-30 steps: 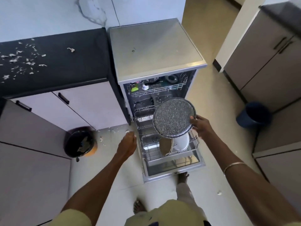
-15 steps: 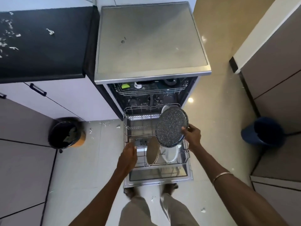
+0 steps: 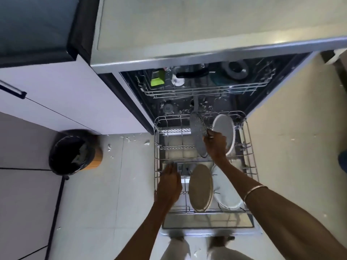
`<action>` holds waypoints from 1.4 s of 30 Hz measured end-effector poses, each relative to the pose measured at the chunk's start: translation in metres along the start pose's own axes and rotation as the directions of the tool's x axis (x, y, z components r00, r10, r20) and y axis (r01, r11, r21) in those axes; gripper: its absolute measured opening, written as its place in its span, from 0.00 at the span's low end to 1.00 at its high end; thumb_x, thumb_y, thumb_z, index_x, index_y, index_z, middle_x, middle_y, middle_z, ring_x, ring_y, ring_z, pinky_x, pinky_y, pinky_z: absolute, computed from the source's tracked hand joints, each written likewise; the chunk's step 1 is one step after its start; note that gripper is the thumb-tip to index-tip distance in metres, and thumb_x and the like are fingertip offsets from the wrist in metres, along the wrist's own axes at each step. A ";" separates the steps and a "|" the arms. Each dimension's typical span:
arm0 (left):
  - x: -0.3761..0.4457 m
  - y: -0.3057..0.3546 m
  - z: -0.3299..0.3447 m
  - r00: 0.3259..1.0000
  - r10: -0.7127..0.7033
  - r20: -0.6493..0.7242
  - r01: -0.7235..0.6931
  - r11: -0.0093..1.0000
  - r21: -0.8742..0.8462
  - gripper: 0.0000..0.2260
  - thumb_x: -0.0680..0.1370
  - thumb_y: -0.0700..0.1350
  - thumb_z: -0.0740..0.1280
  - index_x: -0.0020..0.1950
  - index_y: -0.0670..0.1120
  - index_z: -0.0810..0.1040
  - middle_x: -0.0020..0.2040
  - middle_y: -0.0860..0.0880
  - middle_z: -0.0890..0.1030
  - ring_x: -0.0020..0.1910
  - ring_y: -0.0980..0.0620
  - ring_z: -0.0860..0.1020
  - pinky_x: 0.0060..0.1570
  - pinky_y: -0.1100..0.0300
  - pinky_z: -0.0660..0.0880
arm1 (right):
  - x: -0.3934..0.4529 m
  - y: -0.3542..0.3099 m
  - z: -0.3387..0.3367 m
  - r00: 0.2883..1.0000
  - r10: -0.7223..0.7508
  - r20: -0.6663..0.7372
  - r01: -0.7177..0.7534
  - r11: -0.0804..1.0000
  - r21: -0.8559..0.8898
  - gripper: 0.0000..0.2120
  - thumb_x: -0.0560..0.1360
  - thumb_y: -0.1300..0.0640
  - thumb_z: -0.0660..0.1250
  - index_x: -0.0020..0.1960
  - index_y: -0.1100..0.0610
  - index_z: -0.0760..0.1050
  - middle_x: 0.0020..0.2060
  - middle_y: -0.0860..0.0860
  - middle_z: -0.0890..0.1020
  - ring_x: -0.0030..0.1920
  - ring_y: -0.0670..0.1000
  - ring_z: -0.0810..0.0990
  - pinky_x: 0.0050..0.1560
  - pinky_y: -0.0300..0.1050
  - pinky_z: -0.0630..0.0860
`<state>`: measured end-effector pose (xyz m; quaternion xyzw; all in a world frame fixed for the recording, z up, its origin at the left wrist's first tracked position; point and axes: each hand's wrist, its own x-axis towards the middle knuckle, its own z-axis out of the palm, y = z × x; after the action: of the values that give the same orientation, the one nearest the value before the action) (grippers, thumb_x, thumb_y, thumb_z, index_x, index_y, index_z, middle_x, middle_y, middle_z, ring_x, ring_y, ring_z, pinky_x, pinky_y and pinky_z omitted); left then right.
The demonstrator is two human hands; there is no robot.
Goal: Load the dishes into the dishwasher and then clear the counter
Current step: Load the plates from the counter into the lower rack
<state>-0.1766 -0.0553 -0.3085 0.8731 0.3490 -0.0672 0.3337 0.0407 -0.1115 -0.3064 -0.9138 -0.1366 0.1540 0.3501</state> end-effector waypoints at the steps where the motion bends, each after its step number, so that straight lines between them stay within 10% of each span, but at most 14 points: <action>1: 0.014 -0.009 0.012 1.000 -0.003 -0.001 0.003 1.000 0.015 0.23 0.82 0.47 0.50 0.75 0.40 0.65 0.74 0.40 0.67 0.76 0.41 0.62 0.74 0.48 0.62 | 0.007 0.004 0.014 1.000 -0.028 -0.013 0.027 0.999 -0.033 0.06 0.75 0.60 0.68 0.48 0.57 0.84 0.41 0.60 0.85 0.42 0.63 0.83 0.43 0.51 0.78; 7: 0.063 -0.041 0.075 0.999 0.022 0.037 -0.024 0.998 0.051 0.20 0.82 0.40 0.55 0.74 0.36 0.66 0.72 0.36 0.69 0.74 0.37 0.64 0.73 0.51 0.53 | 0.034 0.025 0.080 0.979 -0.179 -0.093 0.173 0.983 -0.065 0.06 0.72 0.66 0.69 0.38 0.60 0.82 0.31 0.58 0.83 0.31 0.57 0.81 0.34 0.43 0.72; 19: 0.060 -0.066 0.086 0.997 0.005 0.072 -0.007 1.000 0.025 0.21 0.84 0.41 0.56 0.77 0.39 0.62 0.76 0.40 0.65 0.78 0.43 0.58 0.73 0.61 0.47 | 0.003 0.020 0.144 0.998 -0.053 0.016 0.053 0.999 -0.005 0.13 0.77 0.63 0.67 0.61 0.60 0.80 0.55 0.59 0.82 0.54 0.58 0.82 0.56 0.47 0.78; 26: 0.059 -0.059 0.065 0.998 -0.008 0.057 0.006 1.000 0.028 0.21 0.85 0.43 0.52 0.78 0.40 0.59 0.78 0.42 0.61 0.79 0.45 0.53 0.72 0.62 0.43 | -0.005 0.030 0.115 0.969 0.029 0.246 0.001 0.993 -0.120 0.27 0.72 0.51 0.75 0.67 0.58 0.74 0.58 0.60 0.79 0.61 0.60 0.76 0.60 0.47 0.73; 42: -0.001 0.027 0.057 0.990 0.128 0.065 -0.134 0.985 0.107 0.24 0.82 0.48 0.47 0.71 0.40 0.72 0.70 0.38 0.73 0.70 0.41 0.70 0.71 0.50 0.68 | -0.067 0.091 -0.039 0.986 -0.047 0.161 0.057 0.997 -0.061 0.18 0.79 0.61 0.64 0.69 0.55 0.73 0.63 0.57 0.79 0.62 0.58 0.76 0.61 0.47 0.72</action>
<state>-0.1533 -0.1063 -0.3372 0.9090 0.2768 -0.0895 0.2984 0.0072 -0.2242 -0.3288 -0.9057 -0.1929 0.2127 0.3120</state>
